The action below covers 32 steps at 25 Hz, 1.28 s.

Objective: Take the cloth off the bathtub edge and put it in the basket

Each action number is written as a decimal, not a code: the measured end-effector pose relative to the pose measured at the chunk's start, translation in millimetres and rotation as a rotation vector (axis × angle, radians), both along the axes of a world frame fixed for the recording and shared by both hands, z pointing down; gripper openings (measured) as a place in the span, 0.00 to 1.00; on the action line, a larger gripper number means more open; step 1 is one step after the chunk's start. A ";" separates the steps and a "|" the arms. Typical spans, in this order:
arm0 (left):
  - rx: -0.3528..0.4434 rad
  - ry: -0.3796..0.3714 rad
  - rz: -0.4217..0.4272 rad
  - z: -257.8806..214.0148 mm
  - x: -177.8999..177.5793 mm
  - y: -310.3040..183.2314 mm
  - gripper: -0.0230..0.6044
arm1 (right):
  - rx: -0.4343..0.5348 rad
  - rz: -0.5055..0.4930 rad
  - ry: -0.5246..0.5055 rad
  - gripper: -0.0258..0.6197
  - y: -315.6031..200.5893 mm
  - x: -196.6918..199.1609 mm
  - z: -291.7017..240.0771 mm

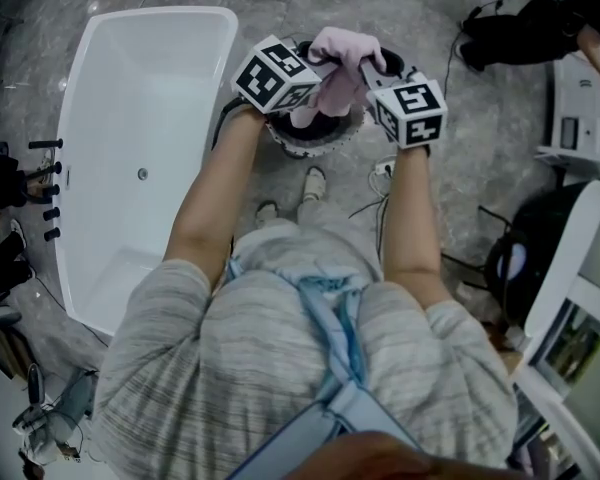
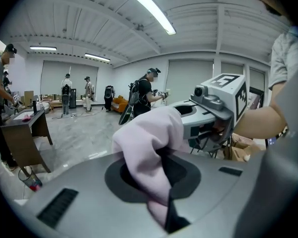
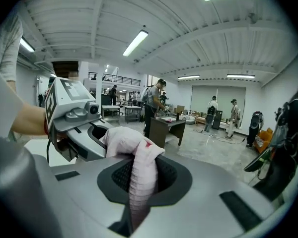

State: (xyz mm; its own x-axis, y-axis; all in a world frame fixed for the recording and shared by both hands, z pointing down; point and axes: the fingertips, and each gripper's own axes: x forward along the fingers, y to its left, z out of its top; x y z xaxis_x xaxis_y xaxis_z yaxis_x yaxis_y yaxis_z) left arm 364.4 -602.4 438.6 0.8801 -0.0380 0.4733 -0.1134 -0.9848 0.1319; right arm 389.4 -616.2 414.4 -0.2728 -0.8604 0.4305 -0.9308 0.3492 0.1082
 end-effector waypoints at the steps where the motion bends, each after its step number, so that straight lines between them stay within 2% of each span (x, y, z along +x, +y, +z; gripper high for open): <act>1: -0.009 -0.015 0.002 7.8 0.2 0.2 0.10 | -0.020 0.003 0.013 0.08 -0.8 0.6 7.8; 4: -0.046 -0.037 -0.004 25.7 0.6 -0.6 0.10 | -0.067 0.014 0.031 0.08 -3.1 1.3 25.5; 7: -0.048 -0.083 -0.012 43.0 -2.1 -5.3 0.10 | -0.122 0.001 0.063 0.08 -6.7 0.6 41.8; 12: -0.035 -0.220 -0.014 83.1 -13.7 -7.4 0.10 | -0.263 -0.015 0.129 0.08 -2.2 2.6 77.7; 15: -0.030 -0.337 -0.009 109.2 -21.8 -7.5 0.10 | -0.337 -0.020 0.159 0.10 3.6 10.7 97.7; 19: 0.029 -0.473 -0.002 132.8 -36.0 -8.9 0.15 | -0.452 -0.017 0.198 0.14 21.1 13.4 124.1; 22: 0.025 -0.557 0.008 153.4 -49.8 -6.1 0.17 | -0.526 -0.023 0.231 0.14 33.7 12.7 142.1; 25: 0.018 -0.572 0.010 156.2 -49.7 -4.8 0.17 | -0.545 -0.031 0.237 0.18 36.4 17.3 145.2; 32: 0.052 -0.489 -0.031 129.9 -35.8 -17.6 0.17 | -0.426 0.004 0.177 0.18 15.4 31.3 119.3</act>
